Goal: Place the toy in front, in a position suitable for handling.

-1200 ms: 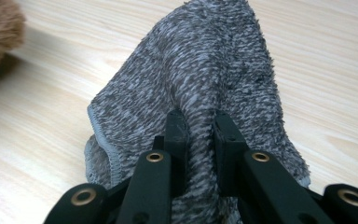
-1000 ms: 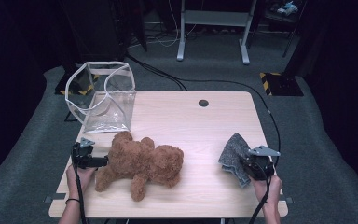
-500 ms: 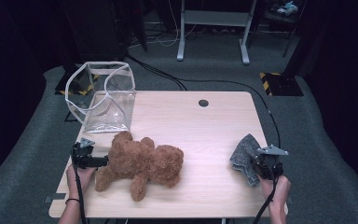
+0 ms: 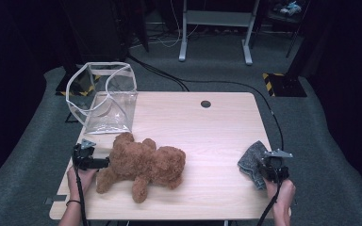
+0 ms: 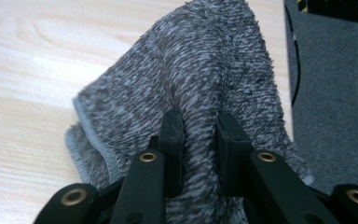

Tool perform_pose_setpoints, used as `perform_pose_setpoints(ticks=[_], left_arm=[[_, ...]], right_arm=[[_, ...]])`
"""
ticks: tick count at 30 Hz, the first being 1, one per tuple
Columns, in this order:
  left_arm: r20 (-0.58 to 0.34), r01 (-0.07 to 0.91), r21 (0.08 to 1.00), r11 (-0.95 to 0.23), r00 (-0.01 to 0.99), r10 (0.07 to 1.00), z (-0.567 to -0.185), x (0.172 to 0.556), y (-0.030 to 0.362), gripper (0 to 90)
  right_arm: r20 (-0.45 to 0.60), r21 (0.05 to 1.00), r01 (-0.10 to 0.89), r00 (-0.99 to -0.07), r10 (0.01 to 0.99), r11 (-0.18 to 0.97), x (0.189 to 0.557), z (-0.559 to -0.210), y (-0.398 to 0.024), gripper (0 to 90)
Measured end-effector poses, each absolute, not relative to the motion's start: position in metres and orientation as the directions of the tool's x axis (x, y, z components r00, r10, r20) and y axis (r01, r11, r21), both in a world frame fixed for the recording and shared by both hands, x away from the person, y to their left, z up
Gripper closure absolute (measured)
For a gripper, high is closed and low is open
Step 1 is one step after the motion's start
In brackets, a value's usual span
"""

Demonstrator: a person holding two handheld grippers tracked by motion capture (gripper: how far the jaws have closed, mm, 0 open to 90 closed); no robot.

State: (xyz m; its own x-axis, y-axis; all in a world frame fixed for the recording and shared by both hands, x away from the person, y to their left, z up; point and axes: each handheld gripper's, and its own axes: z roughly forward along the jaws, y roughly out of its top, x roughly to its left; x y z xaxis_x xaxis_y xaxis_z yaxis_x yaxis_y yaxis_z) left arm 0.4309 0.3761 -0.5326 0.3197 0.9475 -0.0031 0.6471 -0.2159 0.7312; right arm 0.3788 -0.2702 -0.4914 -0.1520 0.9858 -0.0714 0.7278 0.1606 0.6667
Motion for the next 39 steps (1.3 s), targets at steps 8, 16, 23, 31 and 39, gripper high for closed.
perform_pose_setpoints(ticks=[8, 16, 23, 31, 39], left_arm=[[-0.003, 0.65, 0.728, -0.22, 0.323, 0.946, -0.532, 0.431, 0.376, 0.6], [-0.004, 0.649, 0.729, -0.218, 0.322, 0.947, -0.532, 0.431, 0.376, 0.6], [-0.005, 0.645, 0.731, -0.221, 0.329, 0.944, -0.532, 0.431, 0.376, 1.1], [-0.012, 0.645, 0.73, -0.226, 0.342, 0.94, -0.532, 0.43, 0.377, 1.0], [-0.073, 0.617, 0.767, -0.177, 0.358, 0.931, -0.525, 0.424, 0.389, 4.2]], right_arm=[[-0.075, 0.619, 0.772, -0.125, 0.989, 0.145, 0.383, -0.504, -0.271, 40.7], [-0.054, 0.672, 0.723, -0.171, 0.984, 0.162, 0.375, -0.483, -0.267, 12.6], [-0.023, 0.691, 0.695, -0.255, 0.967, 0.2, 0.371, -0.47, -0.25, 4.9], [0.004, 0.692, 0.677, -0.35, 0.937, 0.25, 0.368, -0.466, -0.22, 2.2], [0.002, 0.689, 0.66, -0.414, 0.91, 0.299, 0.368, -0.466, -0.194, 2.2]])
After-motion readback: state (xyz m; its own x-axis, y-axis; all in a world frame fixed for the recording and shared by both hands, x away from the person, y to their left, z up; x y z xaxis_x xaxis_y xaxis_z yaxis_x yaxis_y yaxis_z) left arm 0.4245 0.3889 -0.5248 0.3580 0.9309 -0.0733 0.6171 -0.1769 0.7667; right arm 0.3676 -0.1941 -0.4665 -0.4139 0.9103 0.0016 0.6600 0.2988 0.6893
